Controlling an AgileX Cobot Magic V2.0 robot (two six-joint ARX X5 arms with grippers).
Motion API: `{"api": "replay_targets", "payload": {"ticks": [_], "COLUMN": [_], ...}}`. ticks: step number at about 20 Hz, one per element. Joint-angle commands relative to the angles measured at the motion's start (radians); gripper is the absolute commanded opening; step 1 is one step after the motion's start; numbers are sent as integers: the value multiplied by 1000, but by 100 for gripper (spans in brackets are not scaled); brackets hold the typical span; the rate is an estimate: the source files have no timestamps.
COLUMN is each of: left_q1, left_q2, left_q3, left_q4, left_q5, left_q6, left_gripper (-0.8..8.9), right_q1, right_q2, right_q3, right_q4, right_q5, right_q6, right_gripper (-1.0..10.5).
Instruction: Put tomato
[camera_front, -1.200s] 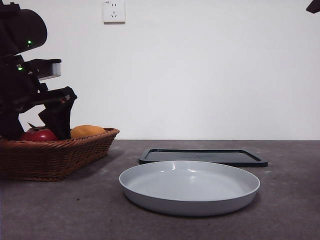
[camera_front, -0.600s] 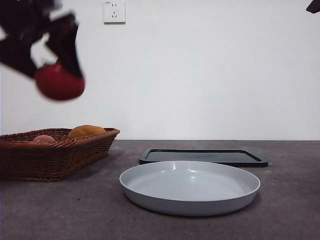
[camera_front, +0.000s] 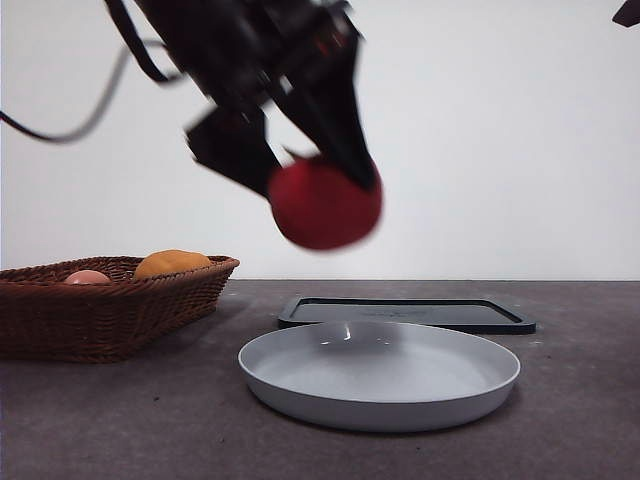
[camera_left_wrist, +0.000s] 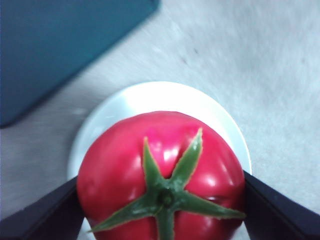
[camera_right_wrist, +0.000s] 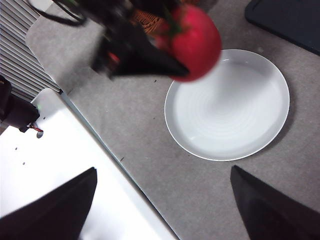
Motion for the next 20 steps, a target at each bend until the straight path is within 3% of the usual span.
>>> {"api": "replay_targets", "payload": {"ticks": [1,8,20], "left_q1": [-35,-71,-73], "left_q2": [81,223,240], "left_q3": [14,14,14], "left_q4": [47,97,96], "left_q5": [-4,-60,-82], "left_q6": [17,66,99], "left_gripper": [334,334,345], "right_q1": [7,7,7], "right_q2": [8,8,8], "right_q3": [19,19,19], "right_q4": [6,6,6], "right_q5": [-1,-2,-2], "right_q6": [0,4,4], "right_gripper": [425,425,425]}}
